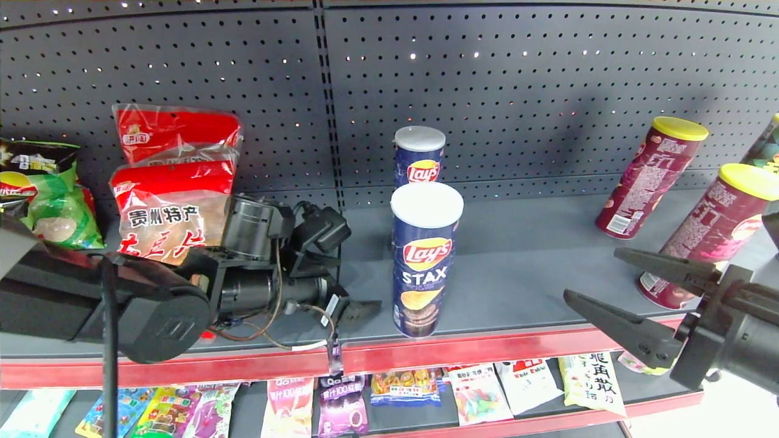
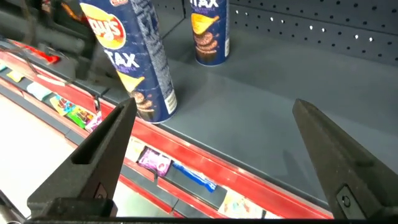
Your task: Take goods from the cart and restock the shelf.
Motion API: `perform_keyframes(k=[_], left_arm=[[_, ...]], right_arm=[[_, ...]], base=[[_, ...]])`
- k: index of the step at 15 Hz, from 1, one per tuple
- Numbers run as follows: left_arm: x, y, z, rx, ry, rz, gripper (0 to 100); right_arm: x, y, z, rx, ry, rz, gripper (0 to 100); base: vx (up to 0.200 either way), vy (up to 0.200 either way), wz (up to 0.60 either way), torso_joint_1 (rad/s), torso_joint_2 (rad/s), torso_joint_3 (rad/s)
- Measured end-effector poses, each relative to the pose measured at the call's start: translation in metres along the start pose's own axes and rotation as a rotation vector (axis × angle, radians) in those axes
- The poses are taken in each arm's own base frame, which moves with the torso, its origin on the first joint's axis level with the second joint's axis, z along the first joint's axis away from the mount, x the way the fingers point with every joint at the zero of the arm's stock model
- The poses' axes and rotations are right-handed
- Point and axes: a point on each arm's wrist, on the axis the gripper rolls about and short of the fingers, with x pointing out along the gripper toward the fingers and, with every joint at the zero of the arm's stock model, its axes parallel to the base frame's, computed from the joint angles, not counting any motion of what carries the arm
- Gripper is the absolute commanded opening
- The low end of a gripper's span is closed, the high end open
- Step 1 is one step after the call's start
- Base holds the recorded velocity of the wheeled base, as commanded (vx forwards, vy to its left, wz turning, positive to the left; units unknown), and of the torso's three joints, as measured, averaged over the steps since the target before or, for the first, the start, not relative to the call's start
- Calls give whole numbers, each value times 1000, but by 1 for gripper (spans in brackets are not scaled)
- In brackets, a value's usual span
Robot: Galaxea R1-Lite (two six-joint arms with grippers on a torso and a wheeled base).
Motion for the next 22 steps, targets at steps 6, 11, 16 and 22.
perform_keyframes(k=[6,11,16,22], left_arm=[[-113,12,-30,-105,-91,236,100],[-223,-35,-75,-312,-65,494,100],[-285,-107,-146,-501,26,746,100],[-268,-120,-179,-389,-360,858,100]], right_arm=[[-41,-9,-39,-5,65,-107,100],[-111,-10,-70,20,226,-303,100],[-184,14,-97,88,272,-647,100],[-166,7,-124,113,18,-755,100]], base=[[0,0,0,0,0,0],[0,0,0,0,0,0],[0,0,0,0,0,0],[0,0,0,0,0,0]])
